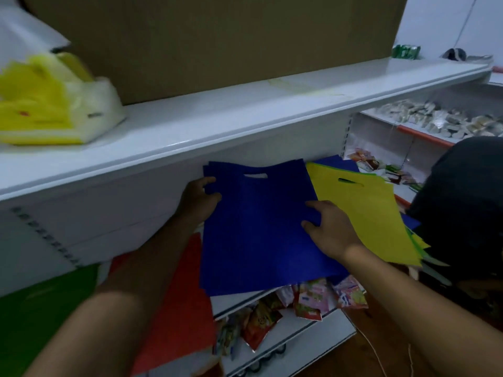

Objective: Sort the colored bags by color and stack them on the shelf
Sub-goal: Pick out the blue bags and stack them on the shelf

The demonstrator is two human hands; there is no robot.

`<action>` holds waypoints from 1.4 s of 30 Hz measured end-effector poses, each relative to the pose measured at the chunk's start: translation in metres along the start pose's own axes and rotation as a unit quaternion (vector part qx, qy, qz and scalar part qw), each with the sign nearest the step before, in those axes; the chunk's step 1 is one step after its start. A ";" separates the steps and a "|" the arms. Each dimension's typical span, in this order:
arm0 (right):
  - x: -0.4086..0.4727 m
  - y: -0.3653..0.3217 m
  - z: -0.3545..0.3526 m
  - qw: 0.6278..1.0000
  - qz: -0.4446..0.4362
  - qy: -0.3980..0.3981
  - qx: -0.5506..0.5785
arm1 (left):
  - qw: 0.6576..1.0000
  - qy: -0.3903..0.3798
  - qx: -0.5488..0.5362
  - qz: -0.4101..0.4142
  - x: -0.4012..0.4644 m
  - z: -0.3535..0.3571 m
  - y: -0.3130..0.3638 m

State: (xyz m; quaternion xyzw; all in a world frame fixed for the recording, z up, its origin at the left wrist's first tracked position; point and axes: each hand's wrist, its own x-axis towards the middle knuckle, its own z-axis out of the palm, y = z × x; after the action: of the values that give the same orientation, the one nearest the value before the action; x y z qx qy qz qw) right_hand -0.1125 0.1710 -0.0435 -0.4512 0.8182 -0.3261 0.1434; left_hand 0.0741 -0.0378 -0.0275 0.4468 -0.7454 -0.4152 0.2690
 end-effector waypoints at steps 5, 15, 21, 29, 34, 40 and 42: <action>-0.027 -0.045 0.040 0.996 -0.062 -0.049 0.034 | 0.995 0.070 0.061 -0.027 -0.071 -0.065 -0.017; -0.095 -0.184 0.137 0.969 -0.179 -0.161 0.061 | 0.954 0.235 0.122 -0.144 -0.218 -0.238 -0.084; -0.147 -0.286 0.202 0.949 -0.243 -0.197 0.040 | 0.932 0.309 0.091 -0.167 -0.301 -0.337 -0.135; -0.229 -0.401 0.319 0.928 -0.279 -0.242 0.047 | 0.899 0.368 0.131 -0.198 -0.393 -0.460 -0.216; -0.250 -0.435 0.367 0.920 -0.282 -0.266 0.053 | 0.882 0.386 0.138 -0.231 -0.418 -0.501 -0.257; -0.240 -0.455 0.415 0.916 -0.285 -0.268 0.089 | 0.888 0.376 0.126 -0.232 -0.409 -0.524 -0.288; -0.233 -0.460 0.431 0.916 -0.280 -0.269 0.103 | 0.887 0.373 0.137 -0.236 -0.399 -0.529 -0.298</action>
State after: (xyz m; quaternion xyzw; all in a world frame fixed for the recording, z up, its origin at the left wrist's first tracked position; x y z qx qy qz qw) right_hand 0.5411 0.0156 -0.0740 -0.7152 0.5508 -0.3015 0.3070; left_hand 0.7959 0.0402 -0.0252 0.7640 -0.5118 -0.1630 0.3573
